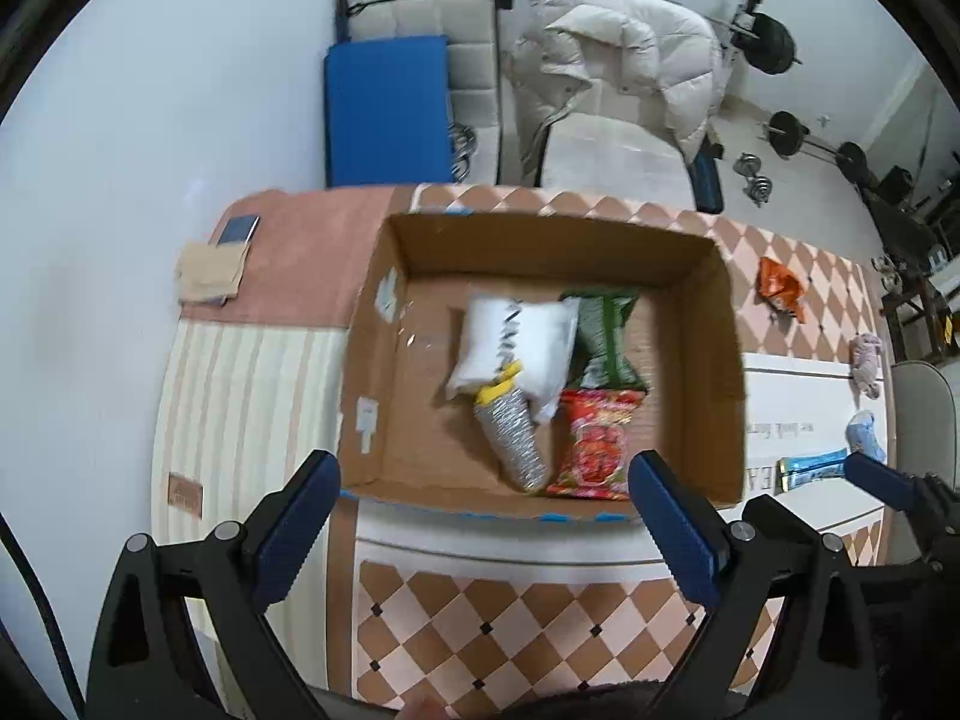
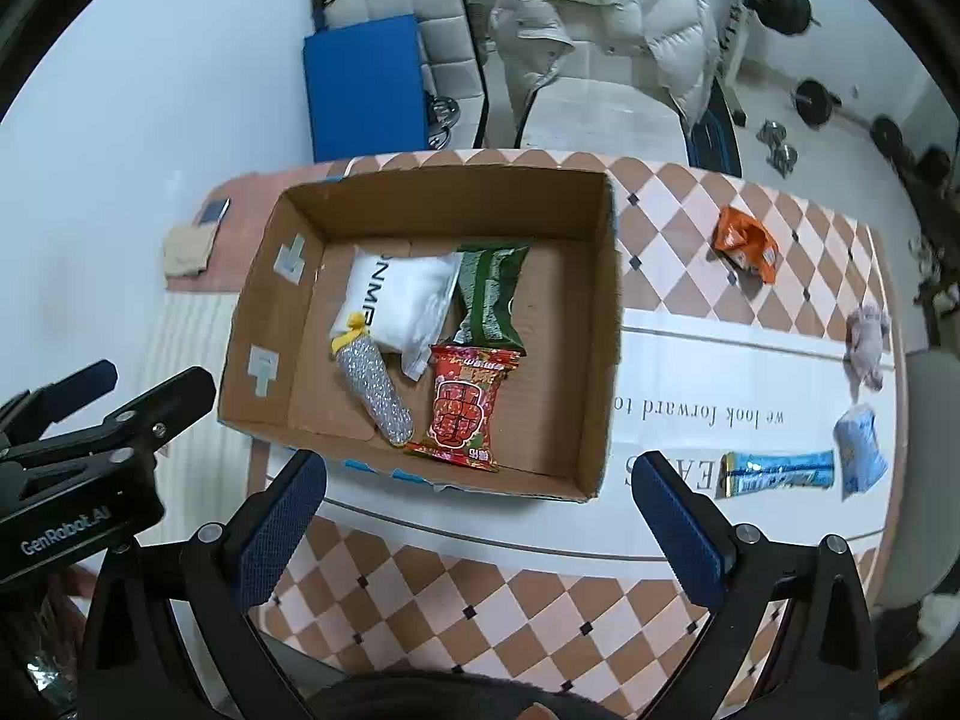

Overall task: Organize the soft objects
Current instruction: 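Move both open tools from the box toward the orange bag and blue packet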

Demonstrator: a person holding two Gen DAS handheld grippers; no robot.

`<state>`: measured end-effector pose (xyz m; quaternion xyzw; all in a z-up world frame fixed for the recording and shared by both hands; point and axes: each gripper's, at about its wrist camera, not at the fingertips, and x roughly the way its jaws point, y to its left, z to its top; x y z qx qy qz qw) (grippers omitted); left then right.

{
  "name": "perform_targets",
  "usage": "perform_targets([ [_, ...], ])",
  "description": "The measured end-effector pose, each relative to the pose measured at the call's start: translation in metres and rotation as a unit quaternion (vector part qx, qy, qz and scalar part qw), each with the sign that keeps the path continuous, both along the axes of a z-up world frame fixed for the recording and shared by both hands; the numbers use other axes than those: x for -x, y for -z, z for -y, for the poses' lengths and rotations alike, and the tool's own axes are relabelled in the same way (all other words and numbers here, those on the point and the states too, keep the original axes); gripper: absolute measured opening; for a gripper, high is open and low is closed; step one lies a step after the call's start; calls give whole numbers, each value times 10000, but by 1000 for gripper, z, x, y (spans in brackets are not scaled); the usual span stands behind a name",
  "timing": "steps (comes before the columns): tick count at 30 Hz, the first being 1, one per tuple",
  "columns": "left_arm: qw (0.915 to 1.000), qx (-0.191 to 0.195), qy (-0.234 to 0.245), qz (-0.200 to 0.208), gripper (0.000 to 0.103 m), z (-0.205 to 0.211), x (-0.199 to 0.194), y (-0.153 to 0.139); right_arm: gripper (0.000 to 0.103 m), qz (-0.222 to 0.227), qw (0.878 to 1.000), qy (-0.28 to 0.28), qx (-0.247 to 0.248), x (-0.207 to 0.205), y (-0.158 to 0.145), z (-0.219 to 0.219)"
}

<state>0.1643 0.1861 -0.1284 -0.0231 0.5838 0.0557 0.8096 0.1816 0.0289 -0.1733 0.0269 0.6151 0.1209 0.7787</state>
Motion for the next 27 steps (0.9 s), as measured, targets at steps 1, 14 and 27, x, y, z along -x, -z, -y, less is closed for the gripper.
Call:
perform_targets([
  [1,9999,-80,121,37,98,9,-4,-3,103,-49,9998,142,-95,-2,0,14],
  [14,9754,-484,2105,-451,98,205,-139,29,103,-707,9464,3136,-300,-23,53,304],
  [27,9386,-392,2828,-1939,98,370,-252,155,103,-1989,8755,4390,-348,-61,187,463],
])
